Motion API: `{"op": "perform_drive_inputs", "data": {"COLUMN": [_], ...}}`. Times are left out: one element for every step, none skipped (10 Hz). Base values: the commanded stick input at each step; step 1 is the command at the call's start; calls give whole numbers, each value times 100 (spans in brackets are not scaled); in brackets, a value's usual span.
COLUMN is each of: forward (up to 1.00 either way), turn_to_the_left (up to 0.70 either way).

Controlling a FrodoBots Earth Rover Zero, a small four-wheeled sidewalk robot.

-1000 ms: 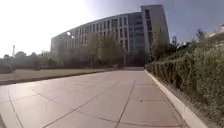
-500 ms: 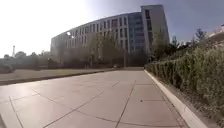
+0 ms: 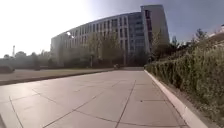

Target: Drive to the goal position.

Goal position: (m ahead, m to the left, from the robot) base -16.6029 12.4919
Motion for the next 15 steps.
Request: {"op": "perform_drive_inputs", "data": {"forward": [4, 4, 4, 4, 4, 4, 4, 4, 4, 4, 4, 4, 4, 4, 4], "turn_to_the_left": [0, 0, 0, 0, 0, 0, 0, 0, 0, 0, 0, 0, 0, 0, 0]}}
